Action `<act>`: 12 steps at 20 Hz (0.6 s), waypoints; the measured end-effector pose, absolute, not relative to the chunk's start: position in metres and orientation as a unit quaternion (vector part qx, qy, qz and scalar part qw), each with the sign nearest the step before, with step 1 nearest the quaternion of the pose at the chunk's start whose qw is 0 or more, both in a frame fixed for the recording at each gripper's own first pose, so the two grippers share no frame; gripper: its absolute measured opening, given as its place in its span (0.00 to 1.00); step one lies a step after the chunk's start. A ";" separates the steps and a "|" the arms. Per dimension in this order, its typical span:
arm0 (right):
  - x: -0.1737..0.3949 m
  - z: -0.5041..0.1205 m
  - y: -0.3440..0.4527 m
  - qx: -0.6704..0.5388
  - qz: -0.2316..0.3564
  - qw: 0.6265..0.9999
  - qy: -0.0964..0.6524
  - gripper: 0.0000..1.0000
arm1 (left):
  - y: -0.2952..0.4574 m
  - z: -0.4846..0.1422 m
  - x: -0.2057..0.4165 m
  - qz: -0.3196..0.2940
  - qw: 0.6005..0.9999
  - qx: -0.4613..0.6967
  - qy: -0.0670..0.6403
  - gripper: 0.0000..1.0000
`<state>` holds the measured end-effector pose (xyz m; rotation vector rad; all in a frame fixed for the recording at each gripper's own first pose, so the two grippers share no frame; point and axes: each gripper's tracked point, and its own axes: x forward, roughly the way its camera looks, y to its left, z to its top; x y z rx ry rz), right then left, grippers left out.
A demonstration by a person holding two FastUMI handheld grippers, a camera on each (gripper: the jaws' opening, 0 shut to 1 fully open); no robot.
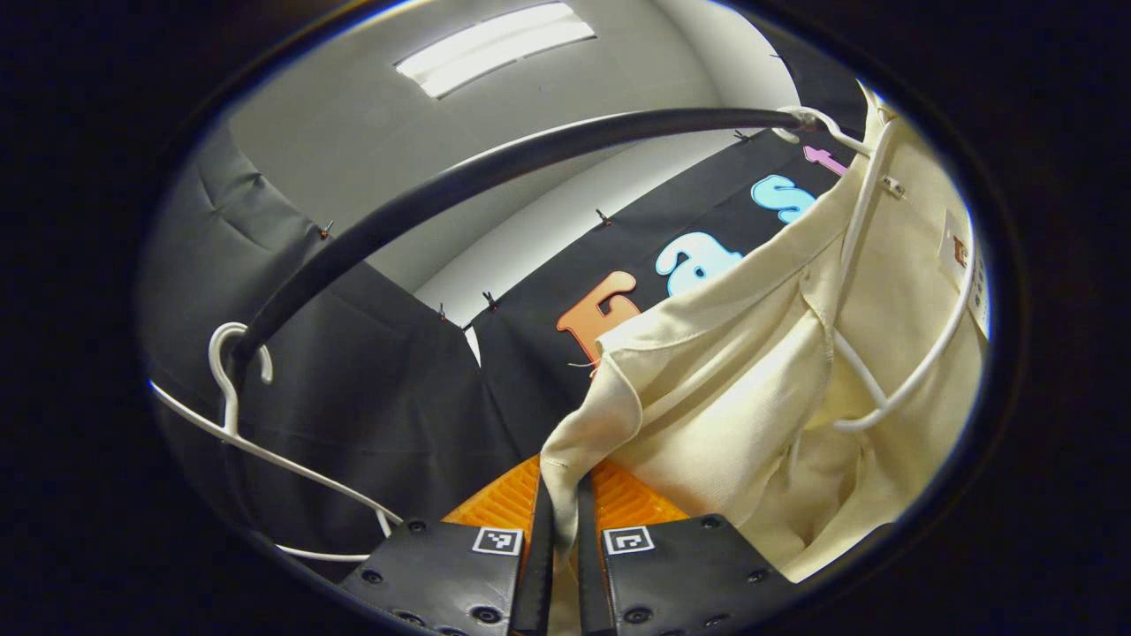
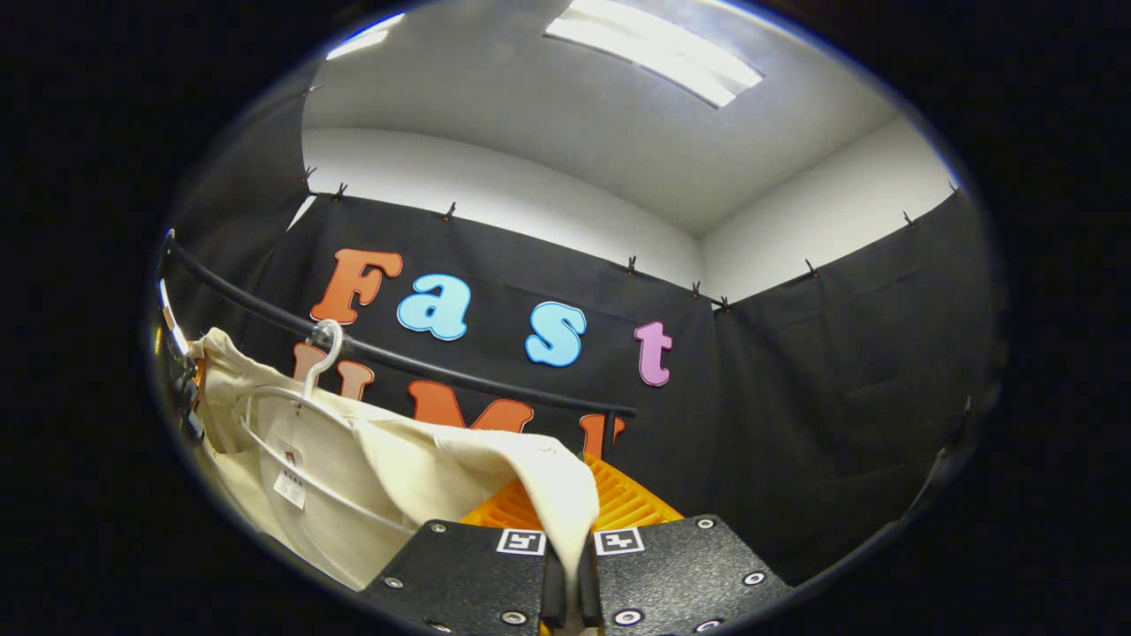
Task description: Grasp the clothes on the hanger with both hands and then place them into the laundry hamper below.
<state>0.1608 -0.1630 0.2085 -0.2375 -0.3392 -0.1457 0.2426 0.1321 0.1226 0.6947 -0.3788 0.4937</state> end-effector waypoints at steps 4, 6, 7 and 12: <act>0.214 0.237 -0.182 -0.101 -0.052 0.979 -0.168 0.05 | 0.119 0.122 0.276 0.214 0.904 0.322 -0.182 0.17; 0.249 0.223 -0.190 -0.101 -0.033 0.984 -0.140 0.06 | 0.121 0.115 0.290 0.207 0.907 0.324 -0.171 0.17; 0.263 0.212 -0.191 -0.095 -0.018 0.987 -0.127 0.09 | 0.124 0.109 0.298 0.206 0.910 0.321 -0.164 0.19; 0.310 0.129 -0.193 -0.042 0.009 0.997 -0.057 0.06 | 0.136 0.056 0.321 0.194 0.925 0.311 -0.103 0.19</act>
